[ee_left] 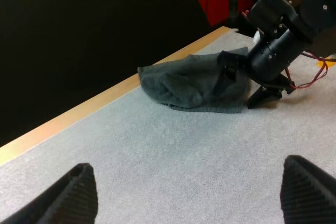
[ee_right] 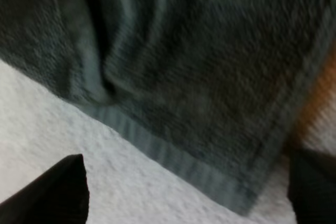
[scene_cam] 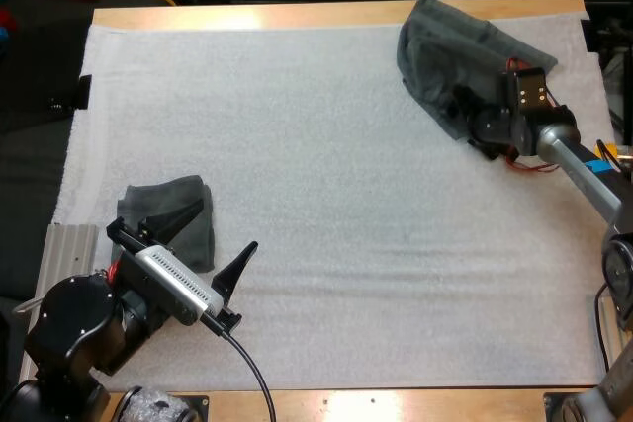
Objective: Pick towel from pile, fold and stack
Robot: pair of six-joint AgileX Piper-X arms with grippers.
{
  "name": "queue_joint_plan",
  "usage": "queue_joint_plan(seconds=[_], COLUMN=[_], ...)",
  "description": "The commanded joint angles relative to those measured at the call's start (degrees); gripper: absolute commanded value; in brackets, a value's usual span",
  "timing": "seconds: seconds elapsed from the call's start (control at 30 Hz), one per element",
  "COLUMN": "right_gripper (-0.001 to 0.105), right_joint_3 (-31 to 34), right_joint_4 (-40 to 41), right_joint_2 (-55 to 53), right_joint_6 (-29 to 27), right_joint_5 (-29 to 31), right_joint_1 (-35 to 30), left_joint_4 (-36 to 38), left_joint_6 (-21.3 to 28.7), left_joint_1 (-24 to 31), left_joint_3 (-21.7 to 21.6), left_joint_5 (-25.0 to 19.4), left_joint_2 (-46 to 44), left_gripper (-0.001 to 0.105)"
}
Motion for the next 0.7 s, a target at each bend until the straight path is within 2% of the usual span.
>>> queue_joint_plan(seconds=[0.0,0.2,0.33,0.43,0.5,0.67], right_gripper=[0.077,0.077,0.073,0.055,0.038,0.008], right_joint_3=[-0.46,-0.46,-0.46,-0.46,-0.46,-0.46], right_joint_4=[-1.19,-3.43,-3.51,-4.44,-4.77,-4.9], right_joint_2=[0.46,3.4,4.72,4.91,4.9,4.9], right_joint_6=[-0.01,4.27,4.38,4.35,4.35,4.27], right_joint_5=[0.38,-0.24,-1.34,-1.34,-1.34,-1.34], right_joint_1=[-0.03,-0.03,-0.03,-0.03,-0.03,-0.03], left_joint_4=[-0.67,-0.67,-0.67,-0.67,-0.67,-0.67], left_joint_6=[-0.43,-0.43,-0.43,-0.43,-0.43,-0.43], left_joint_1=[-0.19,-0.19,-0.19,-0.19,-0.19,-0.19], left_joint_3=[-0.49,-0.49,-0.49,-0.49,-0.49,-0.49], left_joint_5=[-0.63,-0.52,-0.52,-0.52,-0.52,-0.63], left_joint_2=[0.1,0.1,0.1,0.1,0.1,0.1], left_gripper=[0.07,0.07,0.07,0.07,0.07,0.07])
